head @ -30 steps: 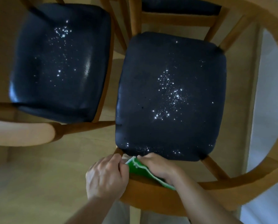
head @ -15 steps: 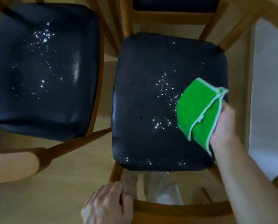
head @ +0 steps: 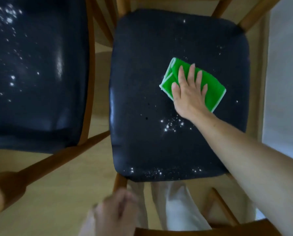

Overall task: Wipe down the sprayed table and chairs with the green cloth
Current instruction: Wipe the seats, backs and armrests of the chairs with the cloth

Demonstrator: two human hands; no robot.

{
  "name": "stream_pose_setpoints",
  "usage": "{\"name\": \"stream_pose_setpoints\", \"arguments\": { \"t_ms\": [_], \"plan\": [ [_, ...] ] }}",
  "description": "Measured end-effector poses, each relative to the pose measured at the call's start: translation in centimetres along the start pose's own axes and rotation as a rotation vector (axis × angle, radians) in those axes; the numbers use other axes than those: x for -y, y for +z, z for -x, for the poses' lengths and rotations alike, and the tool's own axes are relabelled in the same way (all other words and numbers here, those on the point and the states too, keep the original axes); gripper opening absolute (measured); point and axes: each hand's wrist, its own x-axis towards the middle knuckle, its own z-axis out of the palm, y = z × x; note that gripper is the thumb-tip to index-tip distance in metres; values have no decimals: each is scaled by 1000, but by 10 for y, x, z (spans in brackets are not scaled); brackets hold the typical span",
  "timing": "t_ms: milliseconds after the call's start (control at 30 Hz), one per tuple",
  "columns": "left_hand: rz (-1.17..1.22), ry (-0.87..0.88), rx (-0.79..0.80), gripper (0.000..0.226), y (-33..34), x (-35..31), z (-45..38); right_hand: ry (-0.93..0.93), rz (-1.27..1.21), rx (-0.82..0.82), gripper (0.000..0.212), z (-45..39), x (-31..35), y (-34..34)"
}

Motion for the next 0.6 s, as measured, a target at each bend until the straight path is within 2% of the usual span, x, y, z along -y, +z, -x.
{"name": "stream_pose_setpoints", "arguments": {
  "t_ms": [67,100,167,267,333,467,600],
  "plan": [
    [16,15,73,22,-5,-4,-35,-56,63,-35,59,-6,-4,-6],
    [49,34,50,25,-8,-9,-56,-92,96,-50,58,-11,-8,-9],
    [43,28,-31,49,-13,-26,-106,-135,147,-82,57,-26,-16,-19],
    [181,38,14,85,-19,-61,-178,-97,188,-124,58,-48,-20,-29],
    [168,5,1,102,-18,-83,-208,-68,183,-153,58,-52,-17,-26],
    [34,-58,6,118,-1,-111,-233,-82,149,-161,58,-39,-13,-14],
    [-61,-141,-7,126,11,-115,-241,-182,254,-61,59,8,-16,9]
  ]
}}
